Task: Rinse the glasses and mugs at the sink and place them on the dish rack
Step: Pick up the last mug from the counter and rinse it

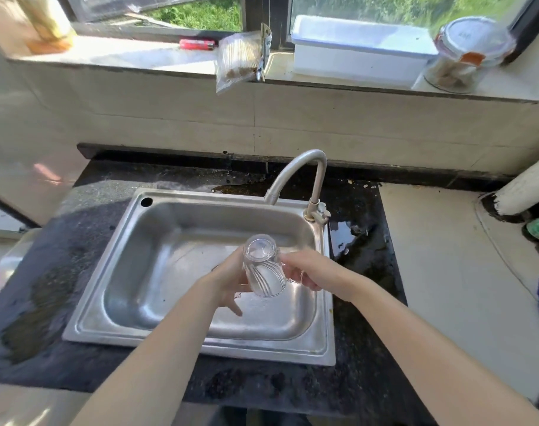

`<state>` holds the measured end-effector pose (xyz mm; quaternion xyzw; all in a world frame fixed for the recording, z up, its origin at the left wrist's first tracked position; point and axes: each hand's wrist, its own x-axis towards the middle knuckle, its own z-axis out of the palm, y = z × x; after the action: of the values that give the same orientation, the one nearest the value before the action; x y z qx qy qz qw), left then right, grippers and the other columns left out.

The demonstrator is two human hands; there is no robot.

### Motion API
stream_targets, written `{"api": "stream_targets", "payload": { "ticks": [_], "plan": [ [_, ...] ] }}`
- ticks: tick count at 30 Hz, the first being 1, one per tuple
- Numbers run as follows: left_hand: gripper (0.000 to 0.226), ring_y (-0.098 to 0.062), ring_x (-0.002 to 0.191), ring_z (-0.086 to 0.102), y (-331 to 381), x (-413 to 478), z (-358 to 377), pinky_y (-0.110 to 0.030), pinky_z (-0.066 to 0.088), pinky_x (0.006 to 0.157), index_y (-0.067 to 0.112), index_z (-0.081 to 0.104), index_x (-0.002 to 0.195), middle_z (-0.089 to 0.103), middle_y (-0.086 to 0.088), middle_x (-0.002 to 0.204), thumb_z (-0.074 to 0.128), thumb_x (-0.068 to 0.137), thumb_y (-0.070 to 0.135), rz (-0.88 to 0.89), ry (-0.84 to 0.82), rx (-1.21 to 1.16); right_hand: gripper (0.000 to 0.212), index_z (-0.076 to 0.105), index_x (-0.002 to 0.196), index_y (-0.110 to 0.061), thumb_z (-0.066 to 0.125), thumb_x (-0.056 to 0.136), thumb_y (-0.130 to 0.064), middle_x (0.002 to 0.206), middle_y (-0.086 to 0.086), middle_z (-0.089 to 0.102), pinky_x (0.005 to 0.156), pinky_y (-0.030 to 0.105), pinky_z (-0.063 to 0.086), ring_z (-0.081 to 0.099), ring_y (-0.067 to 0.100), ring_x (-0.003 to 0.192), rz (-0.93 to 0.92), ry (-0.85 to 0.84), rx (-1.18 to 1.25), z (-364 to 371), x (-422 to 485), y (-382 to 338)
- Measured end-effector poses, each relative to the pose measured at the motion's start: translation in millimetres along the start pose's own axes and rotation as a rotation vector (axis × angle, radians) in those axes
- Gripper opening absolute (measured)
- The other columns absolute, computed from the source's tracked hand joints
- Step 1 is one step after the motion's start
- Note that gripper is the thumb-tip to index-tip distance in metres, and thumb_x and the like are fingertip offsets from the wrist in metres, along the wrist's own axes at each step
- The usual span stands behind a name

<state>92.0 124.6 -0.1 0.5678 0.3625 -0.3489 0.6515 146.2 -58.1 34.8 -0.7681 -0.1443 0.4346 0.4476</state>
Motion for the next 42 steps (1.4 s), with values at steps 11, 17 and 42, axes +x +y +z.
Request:
{"api": "stream_targets", "payload": {
  "ticks": [11, 17, 42],
  "plan": [
    [0.062, -0.023, 0.095, 0.062, -19.9, -37.5, -4.5, -0.047, 0.044, 0.094, 0.010, 0.062, 0.115, 0.065, -0.012, 0.110, 0.045, 0.085, 0.062, 0.104, -0.028, 0.061, 0.044, 0.039, 0.073, -0.014, 0.036, 0.099, -0.049, 0.065, -0.003, 0.035, 0.048, 0.017, 0.026, 0.028, 0.007, 0.049, 0.008, 0.173, -0.080, 54.8, -52.1, -16.1],
    [0.060, -0.023, 0.079, 0.060, -20.7, -53.5, -23.9, -0.033, 0.048, 0.077, 0.008, 0.063, 0.095, 0.066, -0.012, 0.093, 0.046, 0.084, 0.065, 0.142, -0.035, 0.139, 0.023, 0.044, 0.081, -0.011, 0.045, 0.097, -0.028, 0.071, 0.000, 0.040, 0.048, 0.020, 0.029, 0.032, 0.010, 0.053, 0.046, 0.261, -0.016, 85.9, -60.3, -33.8],
    [0.051, -0.031, 0.127, 0.049, -21.4, -77.3, -54.2, -0.035, 0.041, 0.101, 0.017, 0.047, 0.140, 0.050, -0.010, 0.142, 0.043, 0.090, 0.013, 0.670, 0.237, 0.858, 0.030, 0.034, 0.075, -0.027, 0.030, 0.104, -0.028, 0.066, -0.003, 0.048, 0.052, 0.030, 0.030, 0.041, 0.011, 0.057, -0.085, 1.002, -0.206, 134.2, -85.4, -38.4]
  ]
}}
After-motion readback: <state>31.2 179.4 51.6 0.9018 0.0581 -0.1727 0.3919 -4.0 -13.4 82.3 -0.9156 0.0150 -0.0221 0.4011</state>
